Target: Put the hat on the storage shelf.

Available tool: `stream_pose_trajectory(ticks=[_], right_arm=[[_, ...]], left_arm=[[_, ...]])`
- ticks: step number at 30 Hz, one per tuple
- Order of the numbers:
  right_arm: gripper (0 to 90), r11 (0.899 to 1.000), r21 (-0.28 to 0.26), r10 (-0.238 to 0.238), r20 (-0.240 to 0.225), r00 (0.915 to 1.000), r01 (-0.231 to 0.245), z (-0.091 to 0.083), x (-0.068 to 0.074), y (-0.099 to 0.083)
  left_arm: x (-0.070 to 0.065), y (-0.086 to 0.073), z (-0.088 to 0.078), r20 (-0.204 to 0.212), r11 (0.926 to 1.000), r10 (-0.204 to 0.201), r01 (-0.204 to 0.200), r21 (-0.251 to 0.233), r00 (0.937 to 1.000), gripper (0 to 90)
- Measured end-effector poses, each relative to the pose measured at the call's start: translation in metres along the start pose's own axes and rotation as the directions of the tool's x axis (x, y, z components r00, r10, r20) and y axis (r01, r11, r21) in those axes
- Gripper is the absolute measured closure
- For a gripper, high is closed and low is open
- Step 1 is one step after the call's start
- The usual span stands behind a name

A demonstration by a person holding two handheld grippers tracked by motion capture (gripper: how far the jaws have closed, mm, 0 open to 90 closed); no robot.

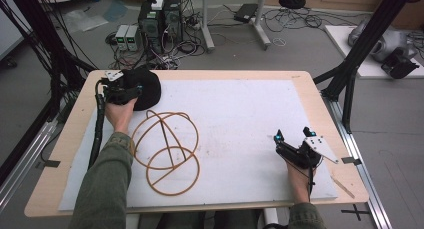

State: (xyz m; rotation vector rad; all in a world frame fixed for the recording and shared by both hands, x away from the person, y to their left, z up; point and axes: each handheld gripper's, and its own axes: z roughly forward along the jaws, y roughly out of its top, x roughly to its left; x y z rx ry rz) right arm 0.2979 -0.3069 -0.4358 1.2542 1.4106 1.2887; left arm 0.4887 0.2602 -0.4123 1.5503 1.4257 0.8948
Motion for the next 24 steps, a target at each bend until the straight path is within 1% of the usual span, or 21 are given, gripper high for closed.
stream_pose_trajectory(ticks=[2, 3, 4, 7, 8, 9, 10, 11, 12, 13, 14, 15, 16, 17, 18, 19, 21, 23, 24], right_arm=[[4.6, 1.0, 0.003, 0.0, -0.002, 1.0, 0.0, 0.0004, -0.0005, -0.0004], [4.6, 1.0, 0.008, 0.007, -0.002, 1.0, -0.007, 0.0004, 0.0001, -0.0006], [4.6, 1.0, 0.008, 0.006, -0.001, 1.0, -0.006, 0.0006, 0.0001, -0.0007], [4.6, 1.0, 0.011, 0.005, -0.002, 1.0, -0.005, 0.0004, 0.0002, -0.0009], [4.7, 1.0, 0.009, 0.006, -0.001, 1.0, -0.006, 0.0004, 0.0005, -0.0009], [4.6, 1.0, 0.01, 0.012, -0.002, 0.9999, -0.012, 0.0001, 0.0008, -0.0008], [4.6, 1.0, 0.006, 0.009, 0.002, 1.0, -0.009, 0.0, 0.0002, -0.0007], [4.6, 1.0, 0.005, 0.009, 0.003, 1.0, -0.009, -0.0001, -0.0002, -0.0004], [4.6, 1.0, 0.006, 0.014, 0.0, 0.9999, -0.014, -0.0003, -0.0002, -0.0004], [4.6, 1.0, 0.007, 0.014, -0.002, 0.9999, -0.014, -0.0003, -0.0004, -0.0004], [4.6, 1.0, 0.007, 0.011, -0.003, 0.9999, -0.011, -0.0001, -0.0006, -0.0006], [4.6, 1.0, 0.007, 0.011, -0.003, 0.9999, -0.011, -0.0001, -0.0006, -0.0006], [4.6, 1.0, 0.016, 0.002, -0.013, 0.9999, -0.002, 0.0006, -0.0005, -0.0013], [4.6, 1.0, 0.024, 0.011, -0.014, 0.9998, -0.011, 0.0005, 0.0006, -0.0015], [4.6, 1.0, 0.023, 0.002, -0.012, 0.9999, -0.001, 0.0011, 0.0003, -0.0018], [4.6, 1.0, 0.027, 0.005, -0.016, 0.9999, -0.005, 0.001, 0.0011, -0.0021], [4.6, 1.0, 0.028, -0.01, -0.014, 0.9998, 0.01, 0.0005, 0.001, -0.0023], [4.6, 1.0, 0.027, -0.012, -0.016, 0.9998, 0.013, 0.0004, 0.0007, -0.0026], [4.6, 1.0, 0.028, -0.013, -0.015, 0.9998, 0.013, 0.0001, 0.0005, -0.0029]], left_arm=[[-0.0011, -0.0004, 0.0009, -0.002, 1.0, 0.008, -0.008, -0.003, 1.0, 22.9], [-0.0019, -0.0003, 0.001, -0.003, 0.9999, 0.012, -0.012, -0.006, 0.9999, 23.3], [-0.0022, -0.0004, 0.0013, -0.001, 0.9999, 0.01, -0.01, -0.012, 1.0, 24.3], [-0.0019, -0.0008, 0.0017, 0.002, 0.9999, 0.005, -0.005, -0.01, 1.0, 28.0], [-0.0021, -0.0018, 0.0018, 0.007, 0.9999, 0.002, -0.002, 0.01, 1.0, 33.3], [-0.0021, -0.0018, 0.0018, 0.007, 0.9999, 0.002, -0.002, 0.01, 1.0, 40.3], [-0.0016, -0.0022, 0.0011, 0.02, 0.9995, -0.004, 0.003, 0.031, 0.9998, 48.0], [-0.002, -0.0023, 0.0009, 0.03, 0.9995, -0.013, 0.012, 0.031, 0.9995, 54.0], [-0.0021, -0.0026, 0.001, 0.047, 0.9996, -0.012, 0.011, 0.027, 0.9988, 61.4], [-0.0028, -0.0028, 0.0011, 0.067, 0.9994, -0.014, 0.012, 0.031, 0.9977, 71.6], [-0.0028, -0.0028, 0.0011, 0.067, 0.9994, -0.014, 0.012, 0.031, 0.9977, 82.2], [-0.0047, -0.0028, 0.0009, 0.06, 0.9993, -0.019, 0.017, 0.034, 0.998, 82.2], [-0.0068, -0.0027, 0.0009, 0.056, 0.9995, -0.017, 0.015, 0.029, 0.9983, 87.2], [-0.0076, -0.0021, 0.0003, 0.056, 0.9996, -0.01, 0.009, 0.028, 0.9984, 87.5], [-0.0076, -0.0021, 0.0003, 0.056, 0.9996, -0.01, 0.009, 0.028, 0.9984, 87.7], [-0.0081, -0.0015, -0.0005, 0.066, 0.9998, -0.003, 0.002, 0.019, 0.9978, 87.8], [-0.0084, -0.0009, -0.0016, 0.072, 0.9999, 0.007, -0.008, 0.01, 0.9974, 87.8], [-0.0071, -0.0002, -0.0025, 0.078, 0.9999, -0.009, 0.009, 0.009, 0.9969, 87.8], [-0.0071, -0.0002, -0.0025, 0.078, 0.9999, -0.009, 0.009, 0.009, 0.9969, 87.8]])
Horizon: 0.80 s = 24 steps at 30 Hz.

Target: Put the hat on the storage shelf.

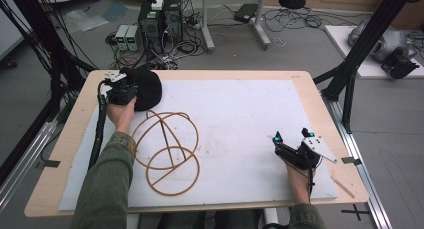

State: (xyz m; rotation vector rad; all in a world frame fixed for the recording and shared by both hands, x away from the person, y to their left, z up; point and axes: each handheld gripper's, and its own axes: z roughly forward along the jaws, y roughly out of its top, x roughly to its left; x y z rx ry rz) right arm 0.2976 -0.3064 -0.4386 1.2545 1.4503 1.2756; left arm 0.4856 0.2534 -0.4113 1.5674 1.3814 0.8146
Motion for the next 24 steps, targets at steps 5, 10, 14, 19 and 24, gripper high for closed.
stream_pose_trajectory(ticks=[5, 10, 14, 19, 24], right_arm=[[4.4, 1.0, -0.003, 0.012, 0.009, 0.9999, -0.012, -0.002, -0.002, 0.0], [4.0, 1.0, 0.002, 0.011, 0.01, 0.9999, -0.011, -0.004, -0.003, -0.001], [4.0, 1.0, -0.003, 0.016, 0.012, 0.9998, -0.015, -0.005, -0.002, 0.0], [4.0, 1.0, -0.006, 0.014, 0.008, 0.9999, -0.014, -0.004, 0.0, 0.0], [4.1, 1.0, -0.006, 0.009, 0.005, 1.0, -0.009, -0.003, 0.002, 0.001]], left_arm=[[-0.001, 0.009, -0.011, 0.007, 0.9993, 0.0, 0.0, -0.039, 1.0, 87.9], [0.0, 0.02, -0.028, 0.028, 0.9963, -0.009, 0.012, -0.085, 0.9996, 87.7], [0.0, 0.029, -0.043, 0.034, 0.9909, -0.001, 0.006, -0.134, 0.9994, 87.7], [0.0, 0.04, -0.065, 0.054, 0.9816, 0.018, -0.008, -0.191, 0.9984, 87.7], [0.0, 0.048, -0.085, 0.093, 0.9752, 0.04, -0.018, -0.22, 0.9948, 87.7]])
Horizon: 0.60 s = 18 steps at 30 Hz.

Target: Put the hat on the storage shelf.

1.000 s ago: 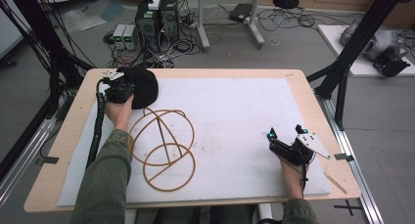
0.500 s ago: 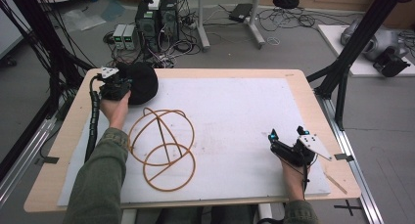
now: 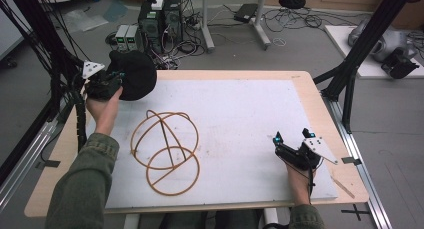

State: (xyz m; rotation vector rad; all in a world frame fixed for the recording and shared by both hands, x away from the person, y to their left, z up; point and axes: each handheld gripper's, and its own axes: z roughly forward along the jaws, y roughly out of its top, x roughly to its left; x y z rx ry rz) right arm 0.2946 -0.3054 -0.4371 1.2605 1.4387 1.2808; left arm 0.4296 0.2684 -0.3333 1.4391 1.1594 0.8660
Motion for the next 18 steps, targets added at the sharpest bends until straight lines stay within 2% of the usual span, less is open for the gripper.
stream_pose_trajectory(ticks=[9, 10, 14, 18], right_arm=[[4.1, 1.0, -0.01, -0.009, -0.003, 1.0, 0.009, 0.0, 0.001, 0.001], [4.1, 1.0, -0.011, -0.008, -0.003, 1.0, 0.008, 0.0, 0.001, 0.001], [4.0, 1.0, -0.01, -0.006, -0.006, 1.0, 0.006, -0.001, 0.001, 0.002], [4.1, 1.0, -0.016, -0.005, -0.005, 1.0, 0.005, -0.001, 0.001, 0.002]], left_arm=[[-0.012, 0.013, -0.02, 0.056, 0.998, 0.011, -0.008, -0.063, 0.9983, 87.7], [-0.015, 0.016, -0.025, 0.071, 0.9961, 0.012, -0.006, -0.088, 0.9974, 87.7], [-0.019, 0.021, -0.032, 0.092, 0.9936, 0.019, -0.008, -0.113, 0.9956, 87.7], [-0.024, 0.025, -0.043, 0.136, 0.9882, 0.015, 0.006, -0.153, 0.9906, 87.6]])
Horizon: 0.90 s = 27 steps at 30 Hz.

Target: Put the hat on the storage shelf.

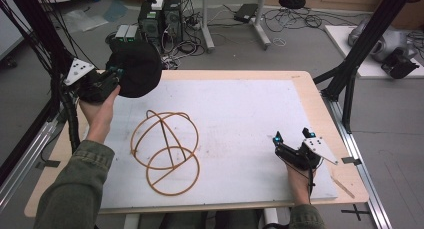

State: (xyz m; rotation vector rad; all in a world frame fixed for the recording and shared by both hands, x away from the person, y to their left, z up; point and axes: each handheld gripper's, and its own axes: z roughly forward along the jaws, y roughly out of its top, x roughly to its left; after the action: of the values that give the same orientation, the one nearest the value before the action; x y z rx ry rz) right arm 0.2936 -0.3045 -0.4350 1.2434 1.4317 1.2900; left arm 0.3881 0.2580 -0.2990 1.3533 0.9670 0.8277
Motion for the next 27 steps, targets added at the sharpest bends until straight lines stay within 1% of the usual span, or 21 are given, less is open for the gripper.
stream_pose_trajectory(ticks=[2, 3, 5, 7, 8, 9, 11, 12, 13, 14, 15, 16, 17, 18, 19, 20, 21, 22, 23, 24, 27], right_arm=[[4.1, 1.0, -0.002, 0.002, -0.001, 1.0, -0.002, 0.0, 0.0, 0.0], [4.1, 1.0, -0.002, 0.0, -0.001, 1.0, 0.0, 0.0, 0.0, 0.0], [4.1, 1.0, -0.001, -0.003, 0.0, 1.0, 0.003, 0.0, 0.0, 0.0], [4.1, 1.0, 0.0, -0.004, -0.002, 1.0, 0.004, 0.0, 0.0, 0.0], [4.1, 1.0, -0.003, -0.009, -0.004, 1.0, 0.009, 0.0, 0.0, 0.0], [4.1, 1.0, -0.001, -0.008, -0.002, 1.0, 0.008, 0.0, 0.001, 0.001], [4.1, 1.0, 0.001, -0.003, -0.004, 1.0, 0.003, 0.0, 0.001, 0.001], [4.1, 1.0, -0.003, -0.01, -0.006, 0.9999, 0.01, 0.0, 0.001, 0.001], [4.1, 1.0, -0.003, -0.008, -0.007, 0.9999, 0.008, 0.0, 0.001, 0.001], [4.1, 1.0, -0.005, -0.003, -0.007, 1.0, 0.003, 0.0, 0.002, 0.001], [4.1, 1.0, -0.004, -0.004, -0.008, 1.0, 0.004, 0.0, 0.002, 0.001], [4.1, 1.0, -0.004, -0.004, -0.008, 1.0, 0.004, 0.0, 0.002, 0.001], [4.1, 1.0, -0.005, -0.004, -0.007, 1.0, 0.004, 0.0, 0.002, 0.001], [4.1, 1.0, -0.005, -0.004, -0.007, 1.0, 0.004, 0.0, 0.002, 0.001], [4.1, 1.0, -0.005, -0.005, -0.007, 1.0, 0.005, 0.0, 0.002, 0.001], [4.1, 1.0, -0.006, -0.005, -0.006, 1.0, 0.005, 0.0, 0.002, 0.001], [4.1, 1.0, -0.006, -0.008, -0.005, 1.0, 0.008, 0.0, 0.002, 0.001], [4.1, 1.0, -0.005, -0.005, -0.005, 1.0, 0.005, 0.0, 0.002, 0.001], [4.1, 1.0, -0.005, -0.005, -0.005, 1.0, 0.005, 0.0, 0.002, 0.001], [4.1, 1.0, -0.004, -0.001, -0.008, 1.0, 0.001, -0.001, 0.003, 0.001], [4.1, 1.0, -0.003, -0.011, -0.008, 0.9999, 0.011, 0.0, 0.003, 0.001]], left_arm=[[-0.006, 0.004, -0.007, 0.046, 0.9994, -0.011, 0.013, -0.031, 0.9989, 87.6], [-0.006, 0.004, -0.007, 0.046, 0.9994, -0.011, 0.013, -0.031, 0.9989, 87.6], [-0.014, 0.009, -0.014, 0.082, 0.9986, 0.008, -0.003, -0.053, 0.9966, 87.6], [-0.019, 0.012, -0.019, 0.101, 0.9973, 0.012, -0.005, -0.073, 0.9949, 87.6], [-0.019, 0.012, -0.019, 0.101, 0.9973, 0.012, -0.005, -0.073, 0.9949, 87.6], [-0.022, 0.016, -0.024, 0.117, 0.996, 0.017, -0.007, -0.09, 0.993, 87.6], [-0.023, 0.018, -0.026, 0.121, 0.9951, 0.021, -0.009, -0.098, 0.9924, 87.6], [-0.023, 0.022, -0.031, 0.145, 0.9931, 0.014, 0.004, -0.117, 0.9893, 87.6], [-0.023, 0.022, -0.031, 0.145, 0.9931, 0.014, 0.004, -0.117, 0.9893, 87.6], [-0.023, 0.025, -0.034, 0.188, 0.9897, -0.017, 0.043, -0.137, 0.982, 87.6], [-0.023, 0.026, -0.036, 0.209, 0.9883, -0.031, 0.061, -0.139, 0.9774, 87.6], [-0.023, 0.026, -0.036, 0.209, 0.9883, -0.031, 0.061, -0.139, 0.9774, 87.7], [-0.024, 0.028, -0.041, 0.239, 0.9847, -0.045, 0.083, -0.153, 0.9701, 87.6], [-0.025, 0.03, -0.043, 0.25, 0.9836, -0.044, 0.085, -0.159, 0.9672, 87.7], [-0.025, 0.03, -0.043, 0.25, 0.9836, -0.044, 0.085, -0.159, 0.9672, 87.7], [-0.026, 0.031, -0.045, 0.258, 0.9818, -0.045, 0.09, -0.167, 0.965, 87.7], [-0.028, 0.033, -0.05, 0.281, 0.9802, -0.037, 0.09, -0.176, 0.9591, 87.7], [-0.028, 0.033, -0.05, 0.281, 0.9802, -0.037, 0.09, -0.176, 0.9591, 87.7], [-0.029, 0.034, -0.053, 0.292, 0.9802, -0.036, 0.09, -0.176, 0.9557, 87.7], [-0.031, 0.037, -0.058, 0.313, 0.9792, -0.039, 0.098, -0.177, 0.949, 87.6], [-0.034, 0.038, -0.066, 0.332, 0.9775, -0.046, 0.111, -0.18, 0.9423, 87.6]])
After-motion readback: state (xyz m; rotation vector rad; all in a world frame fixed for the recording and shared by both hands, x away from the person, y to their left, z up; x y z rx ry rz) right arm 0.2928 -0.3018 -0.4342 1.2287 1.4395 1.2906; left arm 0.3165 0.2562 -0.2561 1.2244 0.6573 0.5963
